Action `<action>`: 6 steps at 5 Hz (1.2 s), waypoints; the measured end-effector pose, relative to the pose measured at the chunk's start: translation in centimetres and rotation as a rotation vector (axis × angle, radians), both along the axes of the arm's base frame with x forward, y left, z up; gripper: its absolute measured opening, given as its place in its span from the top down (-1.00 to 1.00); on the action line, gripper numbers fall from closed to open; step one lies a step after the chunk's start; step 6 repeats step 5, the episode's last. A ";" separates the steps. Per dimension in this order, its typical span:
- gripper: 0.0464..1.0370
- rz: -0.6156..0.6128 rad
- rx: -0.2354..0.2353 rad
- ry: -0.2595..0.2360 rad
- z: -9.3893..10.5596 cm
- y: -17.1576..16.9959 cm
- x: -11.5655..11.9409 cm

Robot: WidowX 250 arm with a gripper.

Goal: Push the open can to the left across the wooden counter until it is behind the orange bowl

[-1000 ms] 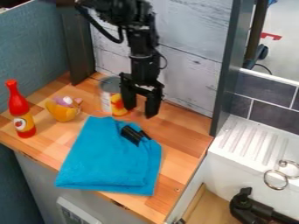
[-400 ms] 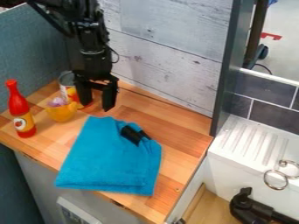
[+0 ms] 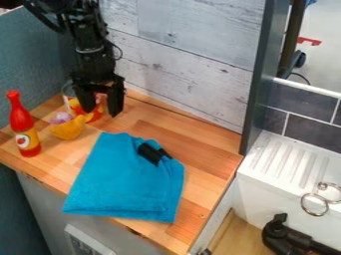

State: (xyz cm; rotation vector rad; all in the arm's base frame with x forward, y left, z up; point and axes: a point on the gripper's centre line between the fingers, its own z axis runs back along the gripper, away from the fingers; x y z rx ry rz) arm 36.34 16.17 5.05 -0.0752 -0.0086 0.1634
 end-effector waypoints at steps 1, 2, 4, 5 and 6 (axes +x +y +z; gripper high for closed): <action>-0.93 -0.015 0.021 -0.035 1.7 -1.1 0.2; -0.93 -0.084 0.031 -0.027 3.4 -4.0 0.3; -0.93 -0.261 0.110 0.158 6.3 -11.6 -2.5; -0.93 -0.293 0.116 0.164 6.9 -13.3 -3.4; -0.93 -0.293 0.116 0.164 6.9 -13.3 -3.4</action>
